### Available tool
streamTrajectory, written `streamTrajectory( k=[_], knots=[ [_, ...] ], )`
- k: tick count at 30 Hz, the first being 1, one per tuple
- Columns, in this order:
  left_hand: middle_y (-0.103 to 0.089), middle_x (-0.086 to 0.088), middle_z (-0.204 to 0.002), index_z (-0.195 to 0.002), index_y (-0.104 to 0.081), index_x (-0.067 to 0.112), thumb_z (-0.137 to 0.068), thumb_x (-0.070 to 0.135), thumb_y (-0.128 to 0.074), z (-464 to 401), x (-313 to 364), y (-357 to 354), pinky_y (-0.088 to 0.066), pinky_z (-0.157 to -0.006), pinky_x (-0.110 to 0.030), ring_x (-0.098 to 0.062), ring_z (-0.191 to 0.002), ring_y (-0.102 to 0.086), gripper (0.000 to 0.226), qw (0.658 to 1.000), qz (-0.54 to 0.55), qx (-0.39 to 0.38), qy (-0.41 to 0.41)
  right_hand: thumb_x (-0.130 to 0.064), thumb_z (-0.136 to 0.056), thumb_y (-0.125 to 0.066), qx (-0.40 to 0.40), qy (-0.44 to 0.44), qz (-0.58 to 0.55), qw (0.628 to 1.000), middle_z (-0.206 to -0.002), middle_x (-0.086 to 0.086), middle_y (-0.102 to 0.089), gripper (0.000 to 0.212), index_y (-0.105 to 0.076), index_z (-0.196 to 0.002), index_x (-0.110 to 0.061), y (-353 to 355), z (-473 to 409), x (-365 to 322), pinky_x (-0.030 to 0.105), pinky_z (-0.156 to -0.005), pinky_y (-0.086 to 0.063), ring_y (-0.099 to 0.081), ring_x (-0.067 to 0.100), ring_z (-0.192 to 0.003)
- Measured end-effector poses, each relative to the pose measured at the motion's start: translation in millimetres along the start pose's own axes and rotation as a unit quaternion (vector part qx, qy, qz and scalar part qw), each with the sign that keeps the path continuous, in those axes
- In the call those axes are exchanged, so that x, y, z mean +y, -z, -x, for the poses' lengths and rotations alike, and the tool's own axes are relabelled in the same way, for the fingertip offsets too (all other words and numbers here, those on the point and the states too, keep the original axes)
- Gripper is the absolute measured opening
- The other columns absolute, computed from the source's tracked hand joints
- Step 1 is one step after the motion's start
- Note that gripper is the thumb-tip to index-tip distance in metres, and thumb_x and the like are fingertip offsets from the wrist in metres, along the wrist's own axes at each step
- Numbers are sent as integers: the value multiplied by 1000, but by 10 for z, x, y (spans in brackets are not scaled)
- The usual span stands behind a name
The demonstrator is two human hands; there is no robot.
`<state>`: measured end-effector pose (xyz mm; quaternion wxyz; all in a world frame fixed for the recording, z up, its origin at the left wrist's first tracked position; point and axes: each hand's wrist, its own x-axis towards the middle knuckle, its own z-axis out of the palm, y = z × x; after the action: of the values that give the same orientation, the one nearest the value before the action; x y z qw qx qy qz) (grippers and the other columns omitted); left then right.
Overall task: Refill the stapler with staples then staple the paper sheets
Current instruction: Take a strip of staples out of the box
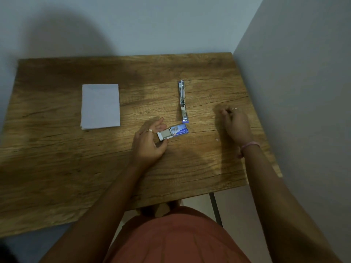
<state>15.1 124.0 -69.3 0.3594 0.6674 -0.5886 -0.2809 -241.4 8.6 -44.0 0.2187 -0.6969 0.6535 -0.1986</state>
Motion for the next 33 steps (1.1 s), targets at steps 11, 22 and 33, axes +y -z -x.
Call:
streamTrajectory(
  k=[11,22,33],
  knots=[
    [-65,2,-124,-140,-42,18,-80,14,-71,26,-5,17,-39,-106,-35,-9,-119,-57,67,1000,23,-10,-4,-30,-98,-45,-248,135,111,953,-66,4,-70,23,-62,-97,-15,-350,348,-1177,30,-65,-53,-66,15,-51],
    [-60,-6,-131,-139,-42,11,-81,2,-69,17,-10,55,-25,-86,9,-1,-118,-49,65,996,69,-49,8,-29,-99,-44,-230,107,55,966,-55,2,-67,28,-60,-80,-16,-424,457,-1112,27,-56,-50,-62,11,-40],
    [-46,-4,-144,-142,-40,16,-84,9,-69,22,28,178,-22,-95,-1,-14,-133,-39,65,996,43,-80,6,-21,-84,-69,-50,-49,-52,996,-94,6,-72,17,-71,-98,-12,-412,589,-673,28,-78,-48,-64,18,-82]
  ],
)
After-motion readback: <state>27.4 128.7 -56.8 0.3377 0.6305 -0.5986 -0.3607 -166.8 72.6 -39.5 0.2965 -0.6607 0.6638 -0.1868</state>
